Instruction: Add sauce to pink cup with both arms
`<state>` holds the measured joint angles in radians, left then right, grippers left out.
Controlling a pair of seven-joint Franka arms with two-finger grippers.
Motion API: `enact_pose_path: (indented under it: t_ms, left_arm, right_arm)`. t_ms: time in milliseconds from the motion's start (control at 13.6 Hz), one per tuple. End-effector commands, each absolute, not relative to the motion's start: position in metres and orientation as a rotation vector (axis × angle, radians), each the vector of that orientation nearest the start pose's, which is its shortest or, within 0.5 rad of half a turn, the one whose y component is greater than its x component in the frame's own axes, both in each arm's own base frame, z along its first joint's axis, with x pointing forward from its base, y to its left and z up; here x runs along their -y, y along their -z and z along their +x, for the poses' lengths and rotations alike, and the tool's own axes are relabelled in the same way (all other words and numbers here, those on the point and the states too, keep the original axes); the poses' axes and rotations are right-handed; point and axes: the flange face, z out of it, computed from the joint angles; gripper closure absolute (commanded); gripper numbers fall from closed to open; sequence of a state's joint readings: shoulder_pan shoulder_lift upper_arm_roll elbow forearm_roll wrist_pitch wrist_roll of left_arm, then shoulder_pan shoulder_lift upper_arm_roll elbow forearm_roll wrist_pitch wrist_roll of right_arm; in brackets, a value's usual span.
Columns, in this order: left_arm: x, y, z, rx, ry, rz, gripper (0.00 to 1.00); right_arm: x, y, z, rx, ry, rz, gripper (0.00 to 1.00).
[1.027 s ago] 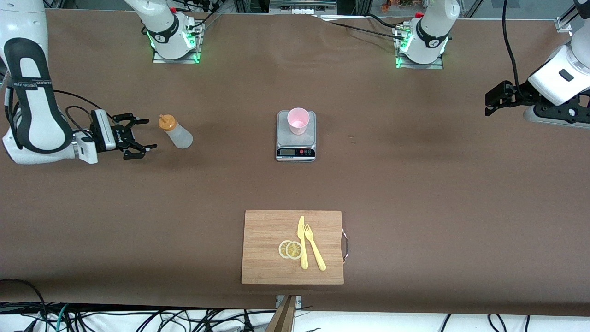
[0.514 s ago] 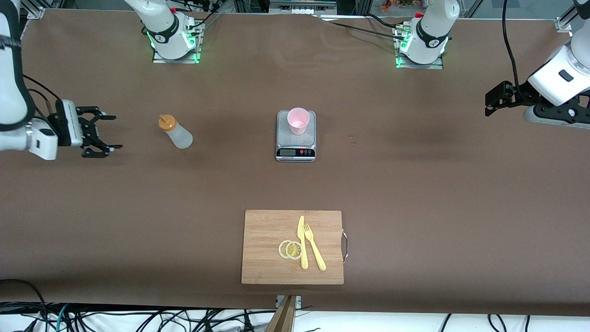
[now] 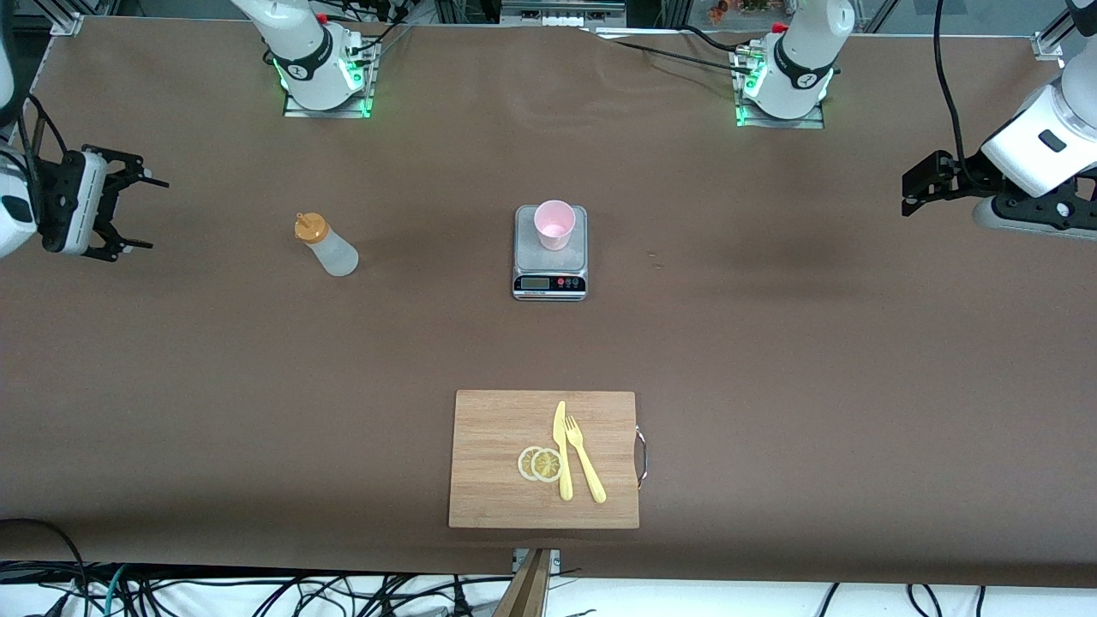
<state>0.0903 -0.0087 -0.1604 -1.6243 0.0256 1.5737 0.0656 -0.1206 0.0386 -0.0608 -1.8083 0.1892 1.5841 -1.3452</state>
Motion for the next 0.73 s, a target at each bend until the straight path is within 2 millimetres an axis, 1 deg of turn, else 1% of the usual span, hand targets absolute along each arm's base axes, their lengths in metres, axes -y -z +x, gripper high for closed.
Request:
enact_pose_path:
  t_ms: [0, 73, 293, 440, 660]
  left_arm:
    - [0.036, -0.611, 0.551, -0.203, -0.066, -3.104, 0.0]
    - [0.036, -0.611, 0.551, -0.203, -0.066, -3.104, 0.0]
    - [0.035, -0.611, 0.551, -0.2, -0.067, -3.104, 0.0]
    - [0.036, -0.611, 0.551, -0.2, -0.066, -3.104, 0.0]
    - [0.036, -0.611, 0.551, -0.203, -0.066, -3.104, 0.0]
  right_arm:
    - [0.061, -0.536, 0.539, 1.329, -0.098, -2.615, 0.01]
    - [0.056, -0.547, 0.541, 1.26, -0.087, -2.692, 0.01]
    - [0.043, -0.578, 0.536, 0.971, -0.008, -2.864, 0.01]
    - [0.028, -0.591, 0.536, 0.792, 0.05, -2.942, 0.01]
    - [0.002, -0.6, 0.534, 0.629, 0.055, -3.036, 0.01]
